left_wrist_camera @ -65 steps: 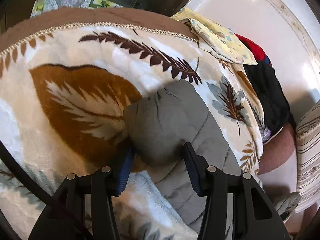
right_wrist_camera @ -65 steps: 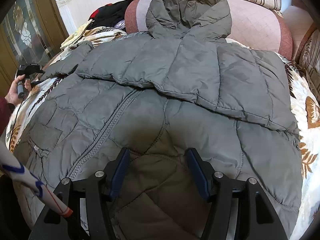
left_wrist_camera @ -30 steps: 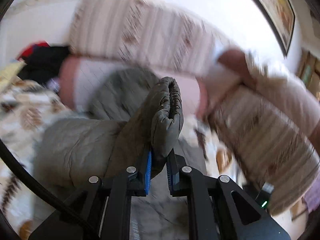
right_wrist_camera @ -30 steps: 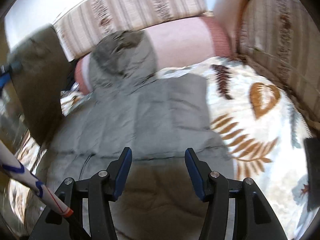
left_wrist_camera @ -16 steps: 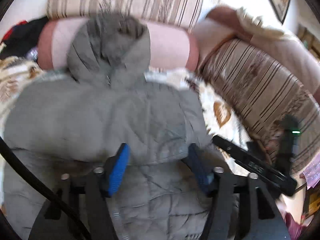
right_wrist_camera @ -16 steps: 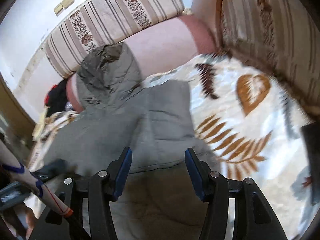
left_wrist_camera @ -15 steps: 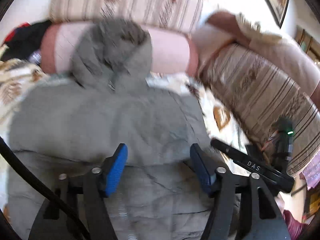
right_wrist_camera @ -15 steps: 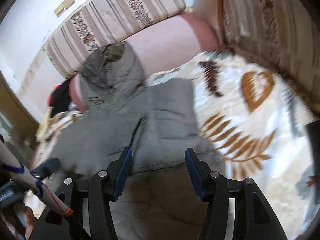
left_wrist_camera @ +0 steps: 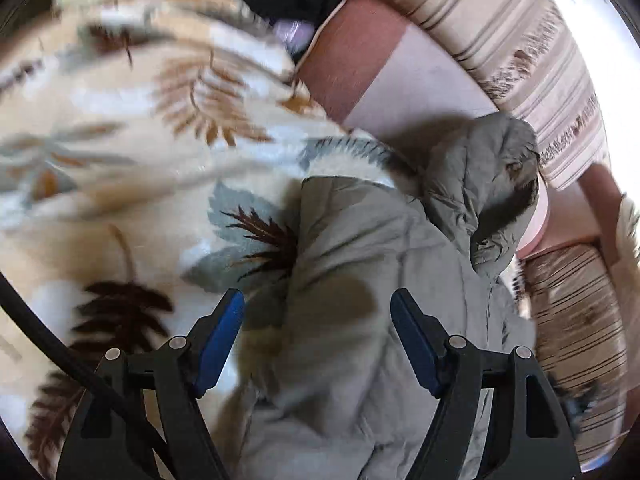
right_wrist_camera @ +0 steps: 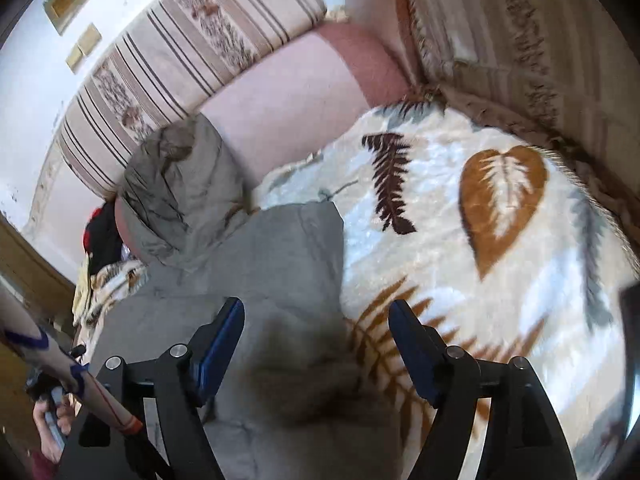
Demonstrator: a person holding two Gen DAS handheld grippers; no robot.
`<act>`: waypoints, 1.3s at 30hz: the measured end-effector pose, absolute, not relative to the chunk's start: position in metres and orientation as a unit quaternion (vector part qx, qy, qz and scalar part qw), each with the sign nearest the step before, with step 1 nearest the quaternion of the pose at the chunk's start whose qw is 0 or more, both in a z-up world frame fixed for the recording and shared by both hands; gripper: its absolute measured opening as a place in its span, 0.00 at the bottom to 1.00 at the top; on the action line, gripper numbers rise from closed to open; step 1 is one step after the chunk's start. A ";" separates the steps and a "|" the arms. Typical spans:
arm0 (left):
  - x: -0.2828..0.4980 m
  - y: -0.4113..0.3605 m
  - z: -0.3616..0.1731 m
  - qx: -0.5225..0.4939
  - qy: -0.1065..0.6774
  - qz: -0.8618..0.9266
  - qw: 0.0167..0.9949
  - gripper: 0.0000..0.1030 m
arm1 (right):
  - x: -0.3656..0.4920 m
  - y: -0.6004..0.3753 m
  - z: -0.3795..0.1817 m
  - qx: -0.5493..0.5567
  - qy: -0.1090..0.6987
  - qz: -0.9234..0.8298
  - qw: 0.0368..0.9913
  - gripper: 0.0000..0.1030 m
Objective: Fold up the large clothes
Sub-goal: 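Lift the sleeve with the left gripper and carry it over the jacket body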
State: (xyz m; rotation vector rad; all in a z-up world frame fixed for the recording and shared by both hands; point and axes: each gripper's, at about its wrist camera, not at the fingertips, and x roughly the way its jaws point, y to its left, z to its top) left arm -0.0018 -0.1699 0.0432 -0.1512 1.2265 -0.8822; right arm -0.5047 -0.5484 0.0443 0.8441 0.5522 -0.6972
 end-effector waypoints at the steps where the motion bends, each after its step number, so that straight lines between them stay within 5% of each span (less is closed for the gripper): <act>1: -0.001 -0.171 0.039 -0.071 0.561 -0.411 0.715 0.72 | -0.499 -0.555 0.040 0.395 0.268 -0.324 0.817 0.77; 7: 0.000 -0.207 0.007 -0.054 0.591 -0.458 0.662 0.74 | -0.487 -0.584 0.006 0.426 0.300 -0.294 0.801 0.77; 9: -0.009 -0.219 0.010 -0.023 0.575 -0.463 0.674 0.56 | -0.478 -0.586 -0.005 0.438 0.307 -0.273 0.799 0.76; 10: -0.015 -0.223 0.014 0.002 0.560 -0.445 0.699 0.48 | -0.471 -0.586 -0.010 0.437 0.317 -0.260 0.800 0.73; 11: -0.019 -0.224 0.017 0.008 0.553 -0.435 0.711 0.30 | -0.466 -0.586 -0.013 0.437 0.322 -0.252 0.801 0.47; 12: -0.020 -0.223 0.019 0.005 0.547 -0.427 0.720 0.24 | -0.462 -0.586 -0.015 0.444 0.324 -0.237 0.801 0.33; 20: -0.063 -0.186 0.056 0.026 0.464 -0.404 0.788 0.15 | -0.428 -0.549 0.016 0.343 0.333 -0.221 0.850 0.24; 29: -0.071 -0.131 0.082 0.036 0.431 -0.364 0.825 0.16 | -0.389 -0.506 0.044 0.259 0.324 -0.206 0.886 0.21; 36: -0.071 -0.126 0.068 0.092 0.433 -0.296 0.846 0.55 | -0.406 -0.533 0.023 0.302 0.369 -0.307 0.824 0.35; 39: -0.077 -0.097 0.090 0.073 0.396 -0.267 0.875 0.59 | -0.418 -0.521 0.058 0.278 0.334 -0.316 0.843 0.39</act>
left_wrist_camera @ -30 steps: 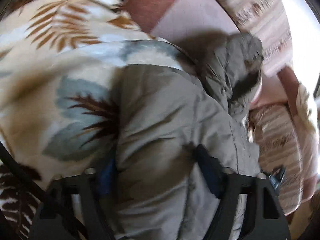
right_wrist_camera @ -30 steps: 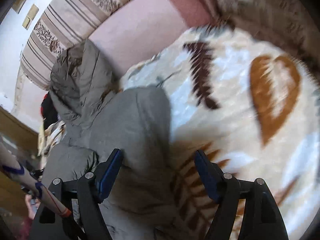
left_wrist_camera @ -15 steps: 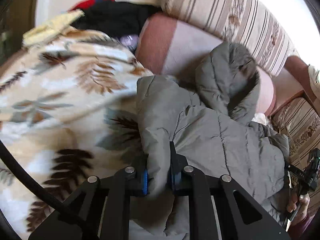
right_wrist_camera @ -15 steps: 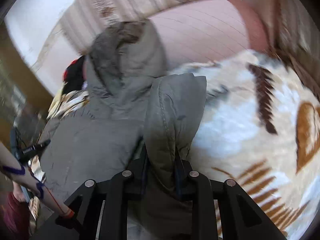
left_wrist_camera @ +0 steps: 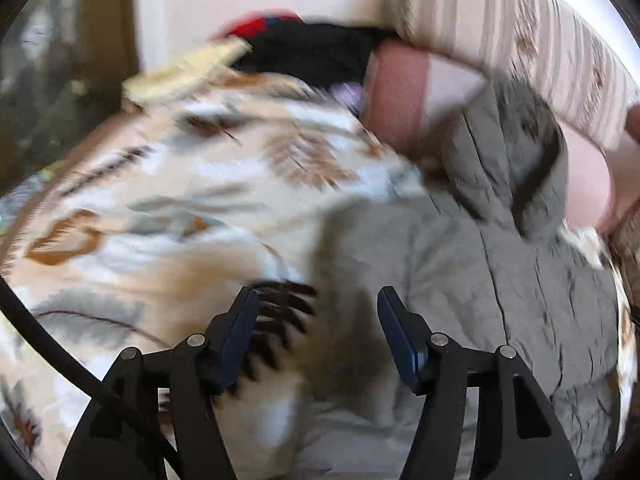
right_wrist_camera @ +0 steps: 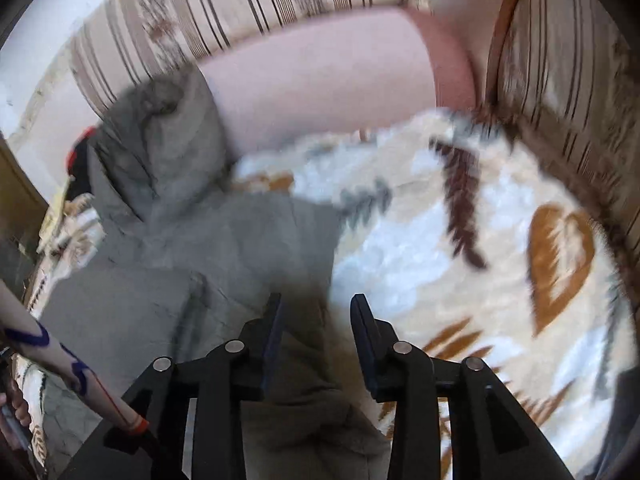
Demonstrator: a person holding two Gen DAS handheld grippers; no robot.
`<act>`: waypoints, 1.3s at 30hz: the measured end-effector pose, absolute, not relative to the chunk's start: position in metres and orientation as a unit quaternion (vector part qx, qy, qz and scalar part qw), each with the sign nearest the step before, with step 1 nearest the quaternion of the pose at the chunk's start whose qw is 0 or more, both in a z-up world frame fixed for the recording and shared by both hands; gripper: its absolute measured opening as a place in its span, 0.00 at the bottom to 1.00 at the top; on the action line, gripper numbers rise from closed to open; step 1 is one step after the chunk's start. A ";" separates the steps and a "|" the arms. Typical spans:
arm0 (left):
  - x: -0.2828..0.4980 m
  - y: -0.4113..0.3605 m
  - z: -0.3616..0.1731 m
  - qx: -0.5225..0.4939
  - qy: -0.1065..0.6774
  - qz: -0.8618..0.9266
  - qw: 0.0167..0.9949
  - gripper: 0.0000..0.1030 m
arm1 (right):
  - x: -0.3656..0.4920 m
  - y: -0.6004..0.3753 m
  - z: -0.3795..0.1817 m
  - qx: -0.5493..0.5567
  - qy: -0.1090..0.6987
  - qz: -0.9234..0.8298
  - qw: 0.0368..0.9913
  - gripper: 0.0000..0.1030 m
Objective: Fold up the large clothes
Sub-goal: 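Lift the sleeve with the left gripper and carry it over the jacket body, then lay the sleeve on the jacket and open the left gripper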
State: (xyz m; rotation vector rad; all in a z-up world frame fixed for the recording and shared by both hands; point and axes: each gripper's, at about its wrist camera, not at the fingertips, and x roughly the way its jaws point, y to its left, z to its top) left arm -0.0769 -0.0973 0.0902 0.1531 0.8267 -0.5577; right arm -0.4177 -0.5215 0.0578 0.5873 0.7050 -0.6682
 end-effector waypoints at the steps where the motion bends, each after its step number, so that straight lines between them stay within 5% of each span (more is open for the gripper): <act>1: -0.083 -0.095 0.098 0.075 0.385 -0.269 0.880 0.59 | -0.417 -0.512 0.067 0.272 0.320 -0.306 0.854 0.40; 11: -0.144 -0.175 0.065 0.159 0.397 -0.327 0.843 0.67 | -0.368 -0.431 0.052 0.175 0.371 -0.201 0.889 0.39; 15: -0.141 -0.186 0.041 0.168 0.394 -0.311 0.849 0.80 | -0.358 -0.439 0.017 0.196 0.420 -0.197 0.864 0.40; 27: -0.237 -0.155 0.085 0.201 0.334 -0.322 0.863 0.80 | -0.392 -0.397 0.061 0.181 0.389 -0.191 0.883 0.42; 39: -0.333 -0.092 0.046 0.210 0.361 -0.319 0.851 0.80 | -0.463 -0.259 0.035 0.191 0.448 -0.176 0.856 0.45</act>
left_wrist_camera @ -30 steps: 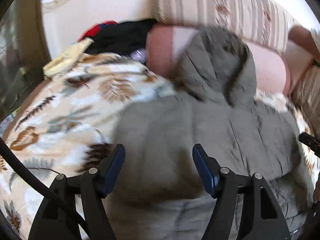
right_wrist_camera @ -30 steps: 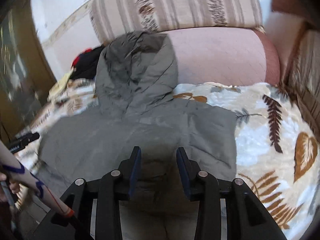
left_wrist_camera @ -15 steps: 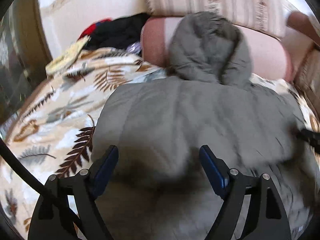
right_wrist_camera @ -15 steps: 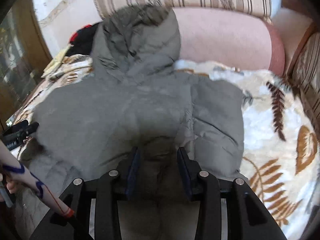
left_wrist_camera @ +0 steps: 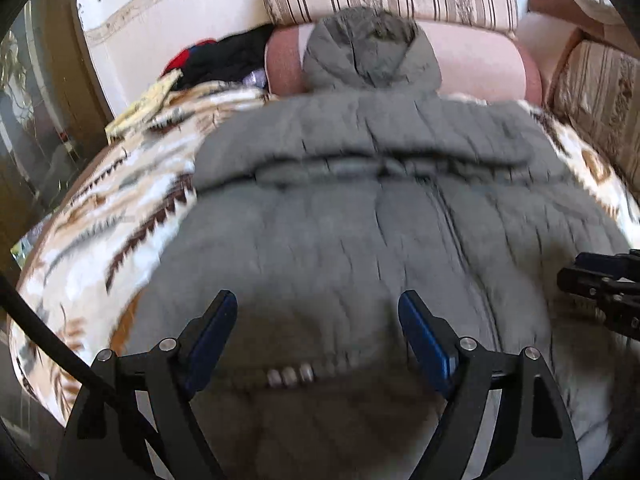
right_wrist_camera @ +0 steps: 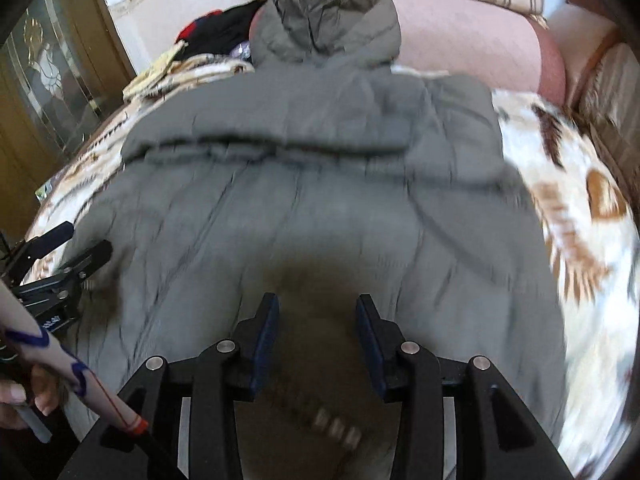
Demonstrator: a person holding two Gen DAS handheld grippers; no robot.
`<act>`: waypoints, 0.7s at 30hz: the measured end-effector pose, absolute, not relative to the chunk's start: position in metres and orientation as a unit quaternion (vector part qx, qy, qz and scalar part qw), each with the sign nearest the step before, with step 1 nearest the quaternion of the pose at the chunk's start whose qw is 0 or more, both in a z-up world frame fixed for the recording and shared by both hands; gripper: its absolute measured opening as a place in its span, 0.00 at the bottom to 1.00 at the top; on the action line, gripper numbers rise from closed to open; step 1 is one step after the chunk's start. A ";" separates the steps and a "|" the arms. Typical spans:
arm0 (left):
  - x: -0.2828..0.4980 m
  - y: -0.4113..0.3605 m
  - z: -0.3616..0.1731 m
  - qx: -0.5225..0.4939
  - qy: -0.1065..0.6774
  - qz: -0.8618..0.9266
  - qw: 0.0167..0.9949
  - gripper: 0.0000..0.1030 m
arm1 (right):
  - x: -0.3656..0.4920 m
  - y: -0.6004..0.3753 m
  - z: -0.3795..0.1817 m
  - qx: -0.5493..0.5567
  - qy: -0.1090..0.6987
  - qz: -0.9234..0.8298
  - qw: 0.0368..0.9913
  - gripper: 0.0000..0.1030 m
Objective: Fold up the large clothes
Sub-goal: 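Lay the sleeve on the jacket and open the left gripper, then move both grippers to the jacket hem beside the beaded pockets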
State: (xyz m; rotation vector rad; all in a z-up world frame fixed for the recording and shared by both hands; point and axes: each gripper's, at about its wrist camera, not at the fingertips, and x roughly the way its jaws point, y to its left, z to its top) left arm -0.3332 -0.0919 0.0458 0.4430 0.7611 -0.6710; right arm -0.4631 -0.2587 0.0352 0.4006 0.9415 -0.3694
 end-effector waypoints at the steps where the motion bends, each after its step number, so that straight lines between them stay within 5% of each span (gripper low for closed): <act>1: -0.336 -0.090 0.041 0.210 0.366 -0.317 0.849 0.80 | -0.468 -0.250 0.033 0.185 0.447 -0.182 0.856 0.47; 5: -0.342 -0.085 0.022 0.200 0.376 -0.313 0.849 0.80 | -0.476 -0.235 0.023 0.168 0.450 -0.195 0.855 0.56; 21: -0.364 -0.073 0.028 0.190 0.372 -0.320 0.850 0.80 | -0.510 -0.215 0.035 0.183 0.434 -0.227 0.852 0.56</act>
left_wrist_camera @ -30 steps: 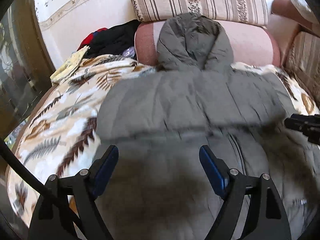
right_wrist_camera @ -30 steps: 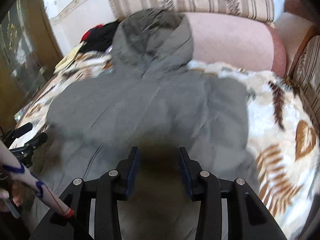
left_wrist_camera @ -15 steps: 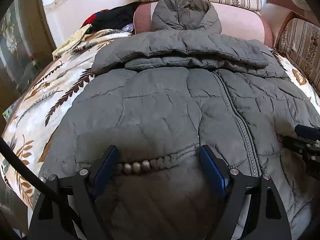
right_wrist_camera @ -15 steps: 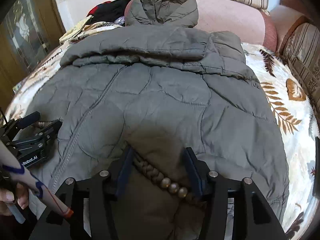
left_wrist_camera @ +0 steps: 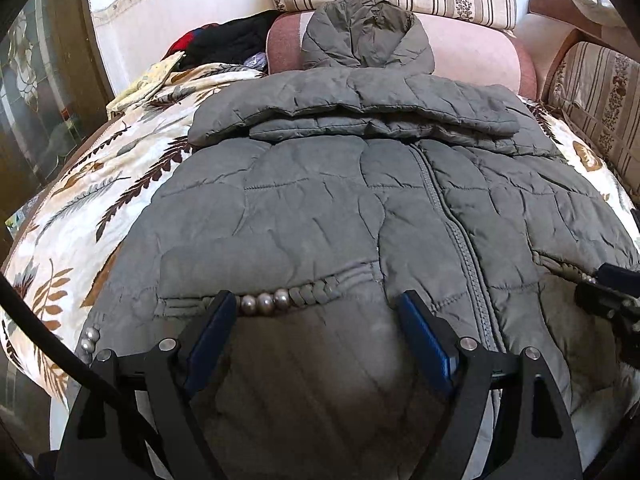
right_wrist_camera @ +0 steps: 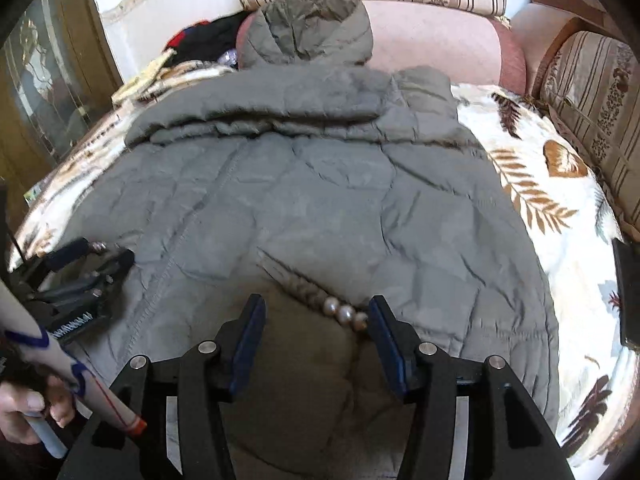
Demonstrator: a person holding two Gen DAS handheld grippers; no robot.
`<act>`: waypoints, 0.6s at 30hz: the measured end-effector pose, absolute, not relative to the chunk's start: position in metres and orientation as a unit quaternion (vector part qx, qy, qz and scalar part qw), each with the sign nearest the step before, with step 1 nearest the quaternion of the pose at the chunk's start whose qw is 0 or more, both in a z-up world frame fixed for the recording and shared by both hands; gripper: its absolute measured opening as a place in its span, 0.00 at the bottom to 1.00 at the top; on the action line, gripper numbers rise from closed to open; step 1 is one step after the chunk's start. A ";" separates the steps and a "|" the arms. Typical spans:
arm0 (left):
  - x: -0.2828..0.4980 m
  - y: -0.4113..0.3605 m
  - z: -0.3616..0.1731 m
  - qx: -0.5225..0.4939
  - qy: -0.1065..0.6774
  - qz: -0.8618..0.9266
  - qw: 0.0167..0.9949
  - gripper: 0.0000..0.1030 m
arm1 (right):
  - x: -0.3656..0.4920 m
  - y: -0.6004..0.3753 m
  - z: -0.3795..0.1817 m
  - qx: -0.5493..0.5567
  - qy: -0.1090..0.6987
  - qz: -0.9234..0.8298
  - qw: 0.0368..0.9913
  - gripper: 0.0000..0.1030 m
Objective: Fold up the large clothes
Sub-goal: 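Move both grippers to the jacket hem beside the beaded pockets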
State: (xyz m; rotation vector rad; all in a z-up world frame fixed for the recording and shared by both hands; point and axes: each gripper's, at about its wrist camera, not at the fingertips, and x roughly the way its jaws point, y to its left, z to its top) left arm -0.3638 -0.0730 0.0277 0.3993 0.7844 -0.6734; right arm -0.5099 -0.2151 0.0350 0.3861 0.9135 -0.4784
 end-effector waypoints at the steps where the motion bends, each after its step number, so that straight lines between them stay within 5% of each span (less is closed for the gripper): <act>1: -0.365 -0.072 0.027 0.189 0.373 -0.320 0.850 0.80 | -0.510 -0.214 0.033 0.177 0.438 -0.233 0.850 0.56; 13: -0.372 -0.064 0.016 0.188 0.358 -0.315 0.858 0.84 | -0.505 -0.185 0.019 0.076 0.453 -0.276 0.844 0.67; 18: -0.375 -0.065 0.015 0.192 0.351 -0.311 0.862 0.84 | -0.507 -0.190 0.017 0.081 0.454 -0.287 0.840 0.81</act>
